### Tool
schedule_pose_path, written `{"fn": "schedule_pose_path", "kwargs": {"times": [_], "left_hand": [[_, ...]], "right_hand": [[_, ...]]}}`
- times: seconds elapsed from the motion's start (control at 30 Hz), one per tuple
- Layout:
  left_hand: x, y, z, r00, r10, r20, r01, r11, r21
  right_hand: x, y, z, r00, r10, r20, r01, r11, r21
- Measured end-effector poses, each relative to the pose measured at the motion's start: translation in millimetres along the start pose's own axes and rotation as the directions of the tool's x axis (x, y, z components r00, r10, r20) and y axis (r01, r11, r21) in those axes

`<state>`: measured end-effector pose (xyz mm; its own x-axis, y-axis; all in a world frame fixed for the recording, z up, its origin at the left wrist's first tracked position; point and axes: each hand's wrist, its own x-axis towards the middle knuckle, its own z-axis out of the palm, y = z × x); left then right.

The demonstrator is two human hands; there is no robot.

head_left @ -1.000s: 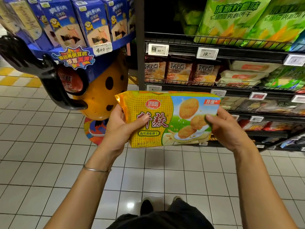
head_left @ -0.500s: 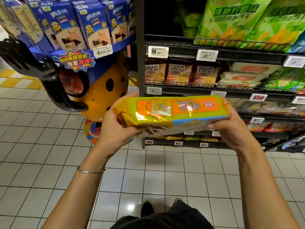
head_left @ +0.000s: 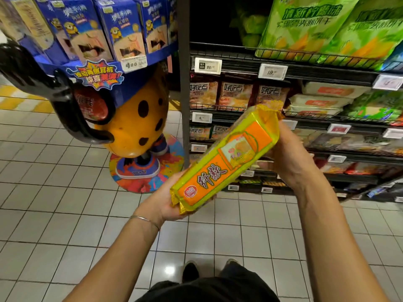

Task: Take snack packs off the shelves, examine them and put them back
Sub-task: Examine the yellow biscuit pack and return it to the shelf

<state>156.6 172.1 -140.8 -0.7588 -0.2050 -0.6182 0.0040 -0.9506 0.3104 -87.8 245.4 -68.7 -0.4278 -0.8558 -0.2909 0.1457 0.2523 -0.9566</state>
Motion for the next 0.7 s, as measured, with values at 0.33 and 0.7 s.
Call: {"fn": "schedule_pose_path", "kwargs": {"times": [0.33, 0.7], "left_hand": [[8.3, -3.9, -0.6, 0.983, -0.085, -0.162, 0.091, 0.995, 0.029], [14.9, 7.4, -12.6, 0.939, 0.28, -0.198, -0.257, 0.957, 0.132]], "right_hand": [[6.5, 12.5, -14.8, 0.997, 0.074, 0.019, -0.074, 0.997, 0.002], [-1.1, 23.8, -27.9, 0.985, 0.054, 0.166, -0.112, 0.926, 0.361]]}}
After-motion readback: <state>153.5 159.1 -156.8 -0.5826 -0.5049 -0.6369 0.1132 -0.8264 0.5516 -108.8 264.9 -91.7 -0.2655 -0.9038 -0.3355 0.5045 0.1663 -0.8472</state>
